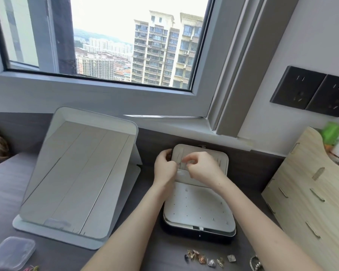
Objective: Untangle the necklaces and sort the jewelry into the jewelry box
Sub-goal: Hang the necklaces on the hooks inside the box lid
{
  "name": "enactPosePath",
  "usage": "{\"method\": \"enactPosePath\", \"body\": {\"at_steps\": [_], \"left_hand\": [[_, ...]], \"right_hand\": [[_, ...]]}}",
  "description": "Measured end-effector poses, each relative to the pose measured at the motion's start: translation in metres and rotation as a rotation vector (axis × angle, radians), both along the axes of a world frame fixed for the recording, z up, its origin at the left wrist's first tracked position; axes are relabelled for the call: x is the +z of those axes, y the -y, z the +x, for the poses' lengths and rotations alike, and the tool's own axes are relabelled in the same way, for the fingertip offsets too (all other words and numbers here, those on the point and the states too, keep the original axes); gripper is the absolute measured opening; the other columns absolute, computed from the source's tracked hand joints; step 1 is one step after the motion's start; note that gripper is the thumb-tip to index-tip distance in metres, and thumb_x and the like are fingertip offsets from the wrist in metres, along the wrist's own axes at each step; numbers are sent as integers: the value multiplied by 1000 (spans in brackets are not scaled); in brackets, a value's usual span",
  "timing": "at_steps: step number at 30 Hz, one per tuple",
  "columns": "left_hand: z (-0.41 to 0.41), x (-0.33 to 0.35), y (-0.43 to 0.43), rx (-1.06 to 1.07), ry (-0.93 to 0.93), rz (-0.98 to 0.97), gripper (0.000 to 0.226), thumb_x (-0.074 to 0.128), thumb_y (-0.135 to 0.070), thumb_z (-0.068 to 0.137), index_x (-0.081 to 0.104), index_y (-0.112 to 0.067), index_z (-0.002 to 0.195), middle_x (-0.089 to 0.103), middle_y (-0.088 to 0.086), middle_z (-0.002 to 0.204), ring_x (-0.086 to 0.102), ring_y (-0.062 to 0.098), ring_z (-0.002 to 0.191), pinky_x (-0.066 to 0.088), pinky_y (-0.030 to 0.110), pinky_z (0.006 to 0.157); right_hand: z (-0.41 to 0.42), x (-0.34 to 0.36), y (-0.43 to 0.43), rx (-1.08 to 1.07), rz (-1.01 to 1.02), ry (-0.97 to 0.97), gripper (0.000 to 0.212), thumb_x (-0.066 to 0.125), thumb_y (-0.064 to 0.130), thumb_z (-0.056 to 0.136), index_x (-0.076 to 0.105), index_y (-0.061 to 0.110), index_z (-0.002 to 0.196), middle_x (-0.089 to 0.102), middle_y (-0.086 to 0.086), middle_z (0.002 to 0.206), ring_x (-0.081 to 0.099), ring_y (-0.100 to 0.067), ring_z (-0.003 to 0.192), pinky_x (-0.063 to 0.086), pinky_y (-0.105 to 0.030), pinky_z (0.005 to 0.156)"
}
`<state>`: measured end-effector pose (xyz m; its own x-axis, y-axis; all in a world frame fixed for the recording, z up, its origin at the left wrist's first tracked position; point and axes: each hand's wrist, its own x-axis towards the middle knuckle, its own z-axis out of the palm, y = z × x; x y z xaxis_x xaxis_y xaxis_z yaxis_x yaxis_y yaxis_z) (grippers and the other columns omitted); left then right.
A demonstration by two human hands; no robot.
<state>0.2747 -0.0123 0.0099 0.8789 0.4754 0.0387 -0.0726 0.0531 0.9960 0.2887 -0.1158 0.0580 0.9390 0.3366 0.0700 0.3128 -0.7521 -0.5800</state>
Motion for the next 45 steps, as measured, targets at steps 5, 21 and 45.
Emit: {"method": "enactPosePath", "body": {"at_steps": [5, 21, 45], "left_hand": [[-4, 0, 5, 49, 44, -26, 56, 45, 10, 76, 51, -10, 128, 54, 5, 127, 51, 19, 117, 45, 36, 98], [-20, 1, 10, 95, 173, -41, 53, 36, 17, 74, 55, -11, 115, 58, 5, 115, 54, 17, 109, 45, 31, 96], [-25, 6, 9, 47, 184, -16, 52, 31, 18, 72, 51, -13, 108, 53, 3, 106, 50, 18, 102, 44, 33, 89]], "right_hand": [[-6, 4, -1, 11, 9, -209, 44, 39, -3, 75, 66, 17, 104, 57, -2, 64, 50, -14, 54, 39, -21, 50], [-26, -2, -2, 40, -74, 57, 37, 51, 11, 76, 58, 21, 111, 61, -1, 117, 60, -21, 99, 51, -34, 83], [-44, 17, -14, -15, -145, -261, 17, 39, 4, 75, 45, 7, 59, 45, -8, 53, 38, -17, 43, 29, -18, 42]]}}
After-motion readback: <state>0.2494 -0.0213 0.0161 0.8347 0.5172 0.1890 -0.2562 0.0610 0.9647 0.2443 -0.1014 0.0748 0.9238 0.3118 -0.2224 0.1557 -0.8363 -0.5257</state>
